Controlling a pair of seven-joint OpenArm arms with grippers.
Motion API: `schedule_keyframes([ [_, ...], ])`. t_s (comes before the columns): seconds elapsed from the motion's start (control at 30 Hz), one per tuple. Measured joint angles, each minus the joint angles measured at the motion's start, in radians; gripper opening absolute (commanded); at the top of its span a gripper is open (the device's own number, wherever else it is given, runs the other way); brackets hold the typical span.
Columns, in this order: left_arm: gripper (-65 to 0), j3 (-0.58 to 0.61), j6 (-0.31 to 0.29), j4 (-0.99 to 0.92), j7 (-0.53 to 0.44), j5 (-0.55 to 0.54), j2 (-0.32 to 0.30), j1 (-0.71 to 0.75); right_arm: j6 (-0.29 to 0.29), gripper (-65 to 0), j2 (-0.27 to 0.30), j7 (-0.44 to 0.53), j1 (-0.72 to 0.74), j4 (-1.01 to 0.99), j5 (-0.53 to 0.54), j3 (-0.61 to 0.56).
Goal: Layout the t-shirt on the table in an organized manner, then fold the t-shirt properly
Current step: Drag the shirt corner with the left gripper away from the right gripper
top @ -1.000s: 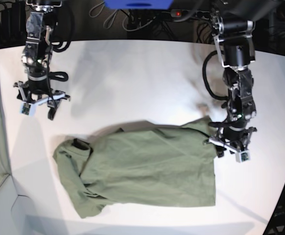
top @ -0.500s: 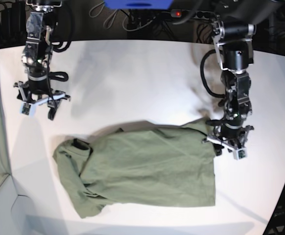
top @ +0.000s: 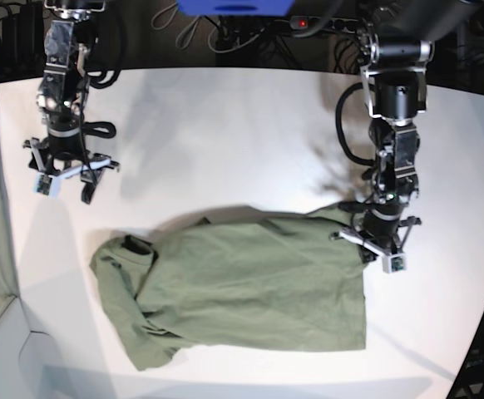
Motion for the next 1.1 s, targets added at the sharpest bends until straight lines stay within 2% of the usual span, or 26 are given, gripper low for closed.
schedule_keyframes([
  [0.07, -63.0, 0.000, 0.000, 0.000, 0.003, -0.003, 0.000, 0.000, 0.000, -24.2, 0.000, 0.000, 0.000, 0.000, 0.000, 0.000],
  [0.17, -64.8, -0.007, 0.000, 0.023, 0.002, -0.009, 0.000, 0.020, 0.000, -24.2, 0.000, -0.001, 0.013, -0.001, 0.000, 0.000],
  [0.27, -64.6, -0.009, 0.002, 0.144, 0.039, -0.012, 0.001, 0.090, 0.000, -24.2, 0.000, 0.002, 0.030, -0.001, 0.001, 0.001],
  [0.3, -64.6, -0.011, 0.005, 0.204, 0.085, -0.017, 0.001, 0.117, 0.000, -24.2, 0.000, 0.002, 0.032, -0.001, 0.001, 0.002],
  [0.4, -64.6, -0.021, 0.003, 0.386, 0.154, -0.104, 0.007, 0.193, 0.001, -24.2, 0.014, -0.005, 0.038, -0.002, 0.000, -0.001],
  [0.53, -64.6, -0.106, 0.009, 0.641, 0.291, -0.256, 0.019, 0.337, 0.000, -24.1, 0.019, 0.006, 0.061, -0.015, 0.000, 0.000],
  [0.7, -64.6, -0.228, 0.004, 0.855, 0.414, -0.403, 0.041, 0.520, 0.000, -23.9, 0.014, -0.004, 0.047, -0.026, 0.000, -0.004],
  [0.77, -64.6, -0.283, 0.002, 0.922, 0.414, -0.441, 0.037, 0.575, 0.027, -23.9, 0.019, -0.002, 0.053, -0.026, -0.002, -0.026],
  [0.83, -64.6, -0.329, 0.000, 0.951, 0.409, -0.446, 0.035, 0.611, 0.090, -23.9, 0.020, 0.003, 0.056, -0.026, -0.001, -0.038],
  [0.9, -64.6, -0.371, -0.001, 0.945, 0.424, -0.446, 0.037, 0.632, 0.128, -23.9, 0.016, 0.002, 0.055, -0.026, -0.002, -0.061],
  [1.1, -64.6, -0.470, -0.002, 0.910, 0.421, -0.442, 0.037, 0.649, 0.139, -23.9, 0.017, 0.001, 0.049, -0.026, -0.001, -0.170],
])
